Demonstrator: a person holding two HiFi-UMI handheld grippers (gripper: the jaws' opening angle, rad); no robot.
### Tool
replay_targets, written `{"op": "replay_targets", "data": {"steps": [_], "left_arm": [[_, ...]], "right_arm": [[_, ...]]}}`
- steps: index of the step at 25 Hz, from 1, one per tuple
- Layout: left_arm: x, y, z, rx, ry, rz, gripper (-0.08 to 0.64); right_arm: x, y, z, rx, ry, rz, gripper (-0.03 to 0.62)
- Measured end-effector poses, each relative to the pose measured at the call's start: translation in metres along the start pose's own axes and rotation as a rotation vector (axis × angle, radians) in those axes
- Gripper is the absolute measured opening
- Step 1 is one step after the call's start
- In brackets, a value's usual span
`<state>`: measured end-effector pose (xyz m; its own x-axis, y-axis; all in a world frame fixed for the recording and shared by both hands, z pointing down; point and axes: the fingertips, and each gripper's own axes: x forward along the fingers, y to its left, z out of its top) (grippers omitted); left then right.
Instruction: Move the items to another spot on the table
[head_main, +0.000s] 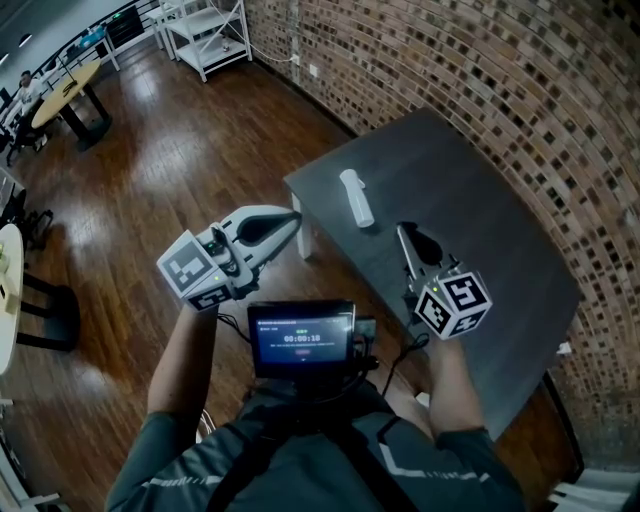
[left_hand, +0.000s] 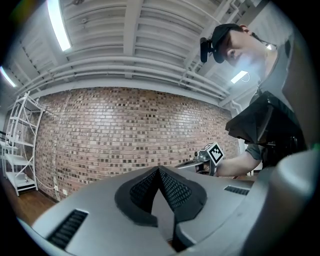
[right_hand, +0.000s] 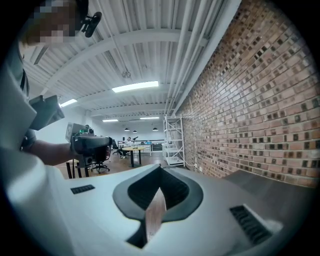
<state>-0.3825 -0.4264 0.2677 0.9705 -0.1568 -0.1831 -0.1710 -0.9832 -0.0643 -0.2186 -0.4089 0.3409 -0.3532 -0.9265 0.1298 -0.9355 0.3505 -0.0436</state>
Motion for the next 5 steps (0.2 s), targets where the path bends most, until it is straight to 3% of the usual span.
{"op": "replay_targets", "data": {"steps": [5], "left_arm": [[0.0027, -0.0065, -0.0019, 0.007, 0.001, 0.002, -0.008]], "right_arm": [[-0.0049, -0.0042, -0.0025, 0.000, -0.001, 0.003, 0.002]]}}
